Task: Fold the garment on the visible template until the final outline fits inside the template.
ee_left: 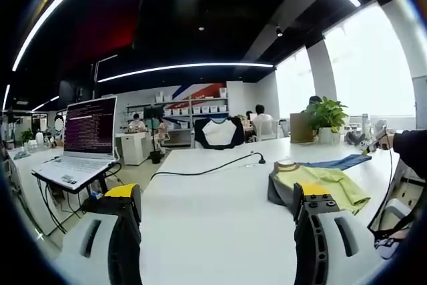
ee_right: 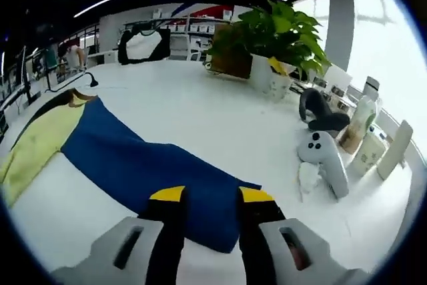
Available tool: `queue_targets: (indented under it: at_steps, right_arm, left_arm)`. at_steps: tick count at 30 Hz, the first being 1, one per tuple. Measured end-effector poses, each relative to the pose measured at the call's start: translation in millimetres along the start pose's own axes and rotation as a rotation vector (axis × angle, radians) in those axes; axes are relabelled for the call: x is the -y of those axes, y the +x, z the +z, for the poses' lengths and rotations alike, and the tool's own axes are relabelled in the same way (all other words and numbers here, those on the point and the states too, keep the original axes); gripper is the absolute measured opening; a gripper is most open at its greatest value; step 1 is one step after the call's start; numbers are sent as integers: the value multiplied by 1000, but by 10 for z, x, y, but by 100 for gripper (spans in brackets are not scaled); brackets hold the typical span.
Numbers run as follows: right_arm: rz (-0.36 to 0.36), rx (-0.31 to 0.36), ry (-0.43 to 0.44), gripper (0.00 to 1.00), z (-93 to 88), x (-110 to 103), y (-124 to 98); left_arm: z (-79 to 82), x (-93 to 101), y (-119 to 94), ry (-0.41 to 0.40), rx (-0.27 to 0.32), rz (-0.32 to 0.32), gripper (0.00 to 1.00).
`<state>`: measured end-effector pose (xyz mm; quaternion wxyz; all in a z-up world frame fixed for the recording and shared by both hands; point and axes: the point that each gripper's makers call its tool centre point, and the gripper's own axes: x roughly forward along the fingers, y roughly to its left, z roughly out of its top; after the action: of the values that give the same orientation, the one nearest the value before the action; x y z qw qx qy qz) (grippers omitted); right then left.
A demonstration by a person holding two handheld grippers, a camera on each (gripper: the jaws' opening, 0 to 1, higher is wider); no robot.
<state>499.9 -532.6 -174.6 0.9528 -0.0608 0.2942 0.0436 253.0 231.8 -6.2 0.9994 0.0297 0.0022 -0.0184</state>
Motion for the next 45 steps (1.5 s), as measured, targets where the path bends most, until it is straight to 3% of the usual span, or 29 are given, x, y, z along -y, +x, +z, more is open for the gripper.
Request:
queue_targets:
  at_steps: [4,7,15,16,21,29,33,40,45]
  right_arm:
    - [2,14,49,31,-49,48,18]
    - [-25,23,17,31,-50,60,0]
    - [1,-11,31,26,-218,26,15]
    - [16,22,62,25,-187,9,15]
    - [-3,14,63,17,-220,44,-5]
    - [-55,43,-44,2,-232,-5,-29]
    - [-77,44,9,2,-253,27,-64]
    - [-152,10,-125,4,-301,65,-151]
    - [-172,6,-107,8,-327,141,-189]
  left_arm:
    - [45,30,1,-9,26,-19,100]
    - [41,81,3,-17,24,-43,100]
    - [6,67,-1,-21,15,-38,100]
    - [6,63,-4,-22,16,-39,100]
    - [-13,66,-3,-22,10,-42,100]
    - [-19,54,-2,-25,7,-45,100]
    - [-14,31,-19,-27,8,-37,100]
    - [-3,21,-23,-24,14,-29,100]
    - [-40,80,-2,-21,0,-47,100]
